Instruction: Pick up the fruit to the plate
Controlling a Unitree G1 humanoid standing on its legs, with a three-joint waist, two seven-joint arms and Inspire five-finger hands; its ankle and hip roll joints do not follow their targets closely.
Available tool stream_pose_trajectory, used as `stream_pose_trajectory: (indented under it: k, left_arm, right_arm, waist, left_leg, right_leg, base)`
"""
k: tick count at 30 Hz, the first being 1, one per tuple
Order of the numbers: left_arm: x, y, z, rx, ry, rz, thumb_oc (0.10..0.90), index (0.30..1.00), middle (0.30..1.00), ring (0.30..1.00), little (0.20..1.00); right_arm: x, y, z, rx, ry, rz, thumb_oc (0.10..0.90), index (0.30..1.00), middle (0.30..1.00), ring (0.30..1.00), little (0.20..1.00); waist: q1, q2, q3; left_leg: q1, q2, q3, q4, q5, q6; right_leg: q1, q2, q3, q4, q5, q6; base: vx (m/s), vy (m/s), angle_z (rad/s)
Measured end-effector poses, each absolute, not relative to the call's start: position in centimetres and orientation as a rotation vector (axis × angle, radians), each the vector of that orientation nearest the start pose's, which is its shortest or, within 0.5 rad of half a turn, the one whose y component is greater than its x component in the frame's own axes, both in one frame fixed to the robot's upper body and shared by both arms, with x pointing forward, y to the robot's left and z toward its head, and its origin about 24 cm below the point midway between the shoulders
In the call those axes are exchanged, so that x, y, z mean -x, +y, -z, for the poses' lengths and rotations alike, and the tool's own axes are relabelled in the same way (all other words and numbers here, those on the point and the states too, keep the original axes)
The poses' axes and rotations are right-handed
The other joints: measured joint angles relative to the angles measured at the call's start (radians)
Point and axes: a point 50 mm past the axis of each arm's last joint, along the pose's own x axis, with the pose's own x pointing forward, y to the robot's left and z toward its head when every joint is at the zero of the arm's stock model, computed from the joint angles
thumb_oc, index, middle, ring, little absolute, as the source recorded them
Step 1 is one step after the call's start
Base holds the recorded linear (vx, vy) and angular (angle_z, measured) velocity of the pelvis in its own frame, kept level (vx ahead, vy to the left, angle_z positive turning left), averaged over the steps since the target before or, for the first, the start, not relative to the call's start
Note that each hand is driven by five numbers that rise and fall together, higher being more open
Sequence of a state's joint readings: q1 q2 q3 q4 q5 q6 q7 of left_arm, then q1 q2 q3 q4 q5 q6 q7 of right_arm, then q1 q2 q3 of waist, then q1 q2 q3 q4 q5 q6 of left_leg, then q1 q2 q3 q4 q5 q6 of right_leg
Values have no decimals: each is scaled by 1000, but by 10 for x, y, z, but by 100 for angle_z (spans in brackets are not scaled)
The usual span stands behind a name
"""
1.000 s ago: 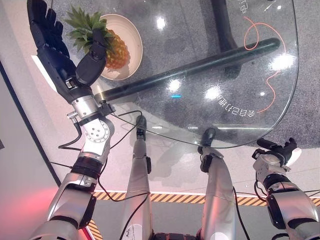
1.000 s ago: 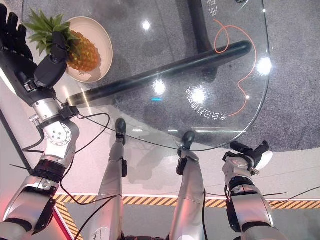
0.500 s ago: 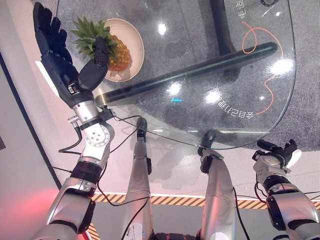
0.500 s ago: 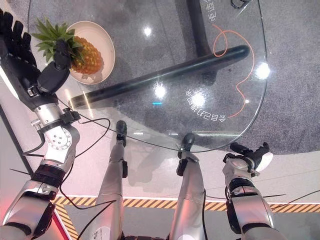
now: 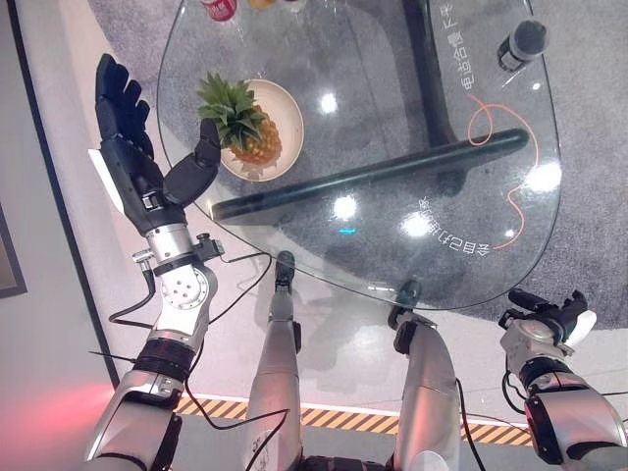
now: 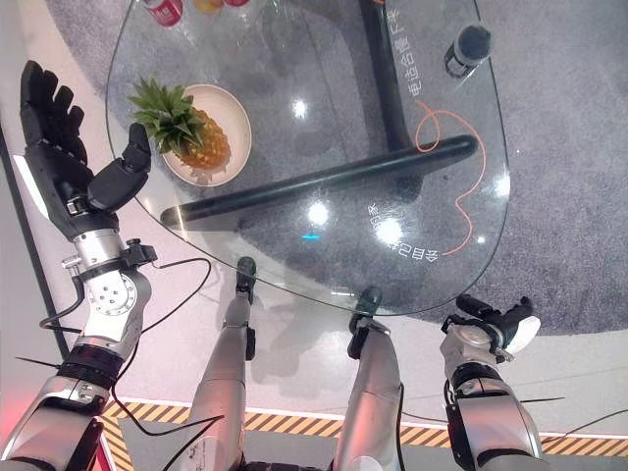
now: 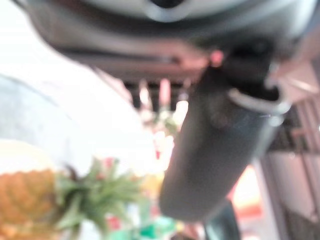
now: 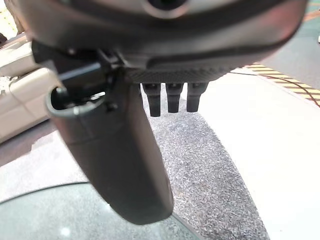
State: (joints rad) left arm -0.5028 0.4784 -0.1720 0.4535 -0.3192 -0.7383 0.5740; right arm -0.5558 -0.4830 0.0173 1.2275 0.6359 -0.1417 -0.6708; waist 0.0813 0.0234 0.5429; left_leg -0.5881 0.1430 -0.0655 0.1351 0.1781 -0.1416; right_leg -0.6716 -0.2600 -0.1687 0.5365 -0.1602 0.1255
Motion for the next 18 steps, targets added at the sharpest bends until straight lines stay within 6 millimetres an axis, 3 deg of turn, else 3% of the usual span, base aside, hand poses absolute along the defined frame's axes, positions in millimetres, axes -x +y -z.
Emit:
stream_pose_trajectory:
  k: [6,8,11,12,13,14,18]
  left_arm:
    - [-307,237,-130,-6,-623,-421,800,900,900,900,900]
    - [-302,251,-99,-2,-476,-478,800,900,900,900,900]
    - [-279,272,-35,46,-185,-607,800,900,900,900,900]
    - [-271,276,-19,62,-111,-637,800,900,900,900,900]
    - [-250,284,12,72,38,-689,800,900,900,900,900]
    - [-233,288,34,59,155,-713,800,900,900,900,900]
    - [-187,291,81,22,436,-678,800,900,900,900,900]
  right_arm:
    - [-239,-334,40,5,567,1125,800,900,900,900,900]
    - [-223,-334,53,24,610,1106,800,900,900,900,900]
    - [-187,-325,83,68,732,1035,800,900,900,900,900]
    - [-178,-322,90,79,768,1014,800,900,900,900,900]
    - [-161,-315,103,94,838,971,800,900,900,900,900]
    - [-148,-309,112,104,893,931,800,900,900,900,900]
    - [-117,-294,134,77,1051,780,800,900,900,900,900]
  waist:
    - [-1,9,-3]
    - [-6,24,-15]
    - [-21,34,-86]
    - [-26,32,-116]
    - [-30,27,-187]
    - [-33,23,-219]
    - [-37,-10,-309]
  left_leg:
    - [194,-10,27,-35,-28,17]
    - [286,-14,34,-68,-38,17]
    - [392,-21,46,-108,-57,19]
    - [402,-21,51,-117,-62,21]
    - [415,-24,57,-138,-65,24]
    - [446,-26,61,-155,-63,20]
    - [530,-27,88,-202,-69,21]
  right_leg:
    - [238,-9,-18,-125,20,30]
    - [347,-9,-24,-197,33,52]
    - [490,-7,-20,-310,56,74]
    - [504,-7,-20,-332,57,77]
    - [524,-6,-20,-371,69,78]
    - [571,-4,-20,-419,85,82]
    - [685,4,-23,-536,118,87]
  base:
    - [75,37,1]
    - [254,65,-5]
    - [248,63,-1]
    - [224,56,-5]
    - [239,45,-5]
    - [297,52,-3]
    - [293,55,-5]
